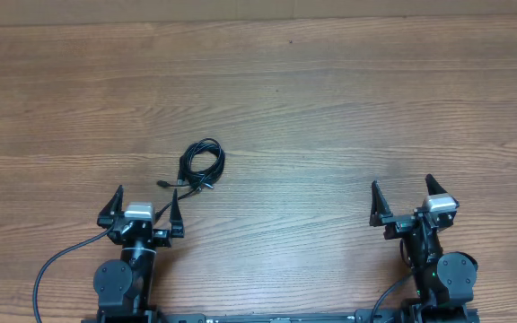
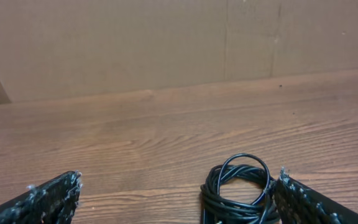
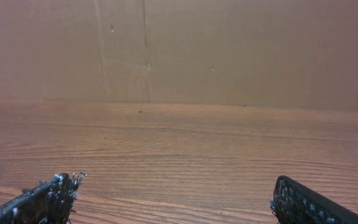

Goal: Untangle cables

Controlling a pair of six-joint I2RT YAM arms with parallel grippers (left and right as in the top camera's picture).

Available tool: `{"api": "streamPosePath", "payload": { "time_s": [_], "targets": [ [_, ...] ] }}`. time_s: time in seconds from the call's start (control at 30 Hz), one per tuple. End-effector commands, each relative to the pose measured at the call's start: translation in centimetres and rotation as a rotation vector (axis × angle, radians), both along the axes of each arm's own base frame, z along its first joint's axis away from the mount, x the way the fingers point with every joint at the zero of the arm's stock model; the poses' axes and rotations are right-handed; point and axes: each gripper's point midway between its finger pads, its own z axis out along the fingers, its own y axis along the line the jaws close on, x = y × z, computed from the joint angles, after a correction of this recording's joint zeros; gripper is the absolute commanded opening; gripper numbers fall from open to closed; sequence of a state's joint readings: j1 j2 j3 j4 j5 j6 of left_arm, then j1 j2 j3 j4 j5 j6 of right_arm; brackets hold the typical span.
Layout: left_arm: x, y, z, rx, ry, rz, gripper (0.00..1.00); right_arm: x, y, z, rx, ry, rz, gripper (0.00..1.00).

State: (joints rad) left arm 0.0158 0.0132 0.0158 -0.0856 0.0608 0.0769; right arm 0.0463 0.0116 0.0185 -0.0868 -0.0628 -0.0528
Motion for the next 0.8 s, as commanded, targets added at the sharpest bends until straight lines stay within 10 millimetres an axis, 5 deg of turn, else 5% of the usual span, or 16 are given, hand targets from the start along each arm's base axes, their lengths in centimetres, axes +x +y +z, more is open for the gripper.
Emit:
{"api": "streamPosePath", "payload": {
  "time_s": [0.0, 0.77],
  "targets": [
    [-0.2, -0.1, 1.0, -0.027, -0.015, -0.006, 1.0, 0.0, -0.2, -0.2, -0.004, -0.005, -0.01, 1.0],
    [-1.2, 0.5, 3.9, -0.104, -0.013, 0.037, 0.99, 0.0, -0.2, -0.2, -0.005, -0.005, -0.01, 1.0]
  ]
}}
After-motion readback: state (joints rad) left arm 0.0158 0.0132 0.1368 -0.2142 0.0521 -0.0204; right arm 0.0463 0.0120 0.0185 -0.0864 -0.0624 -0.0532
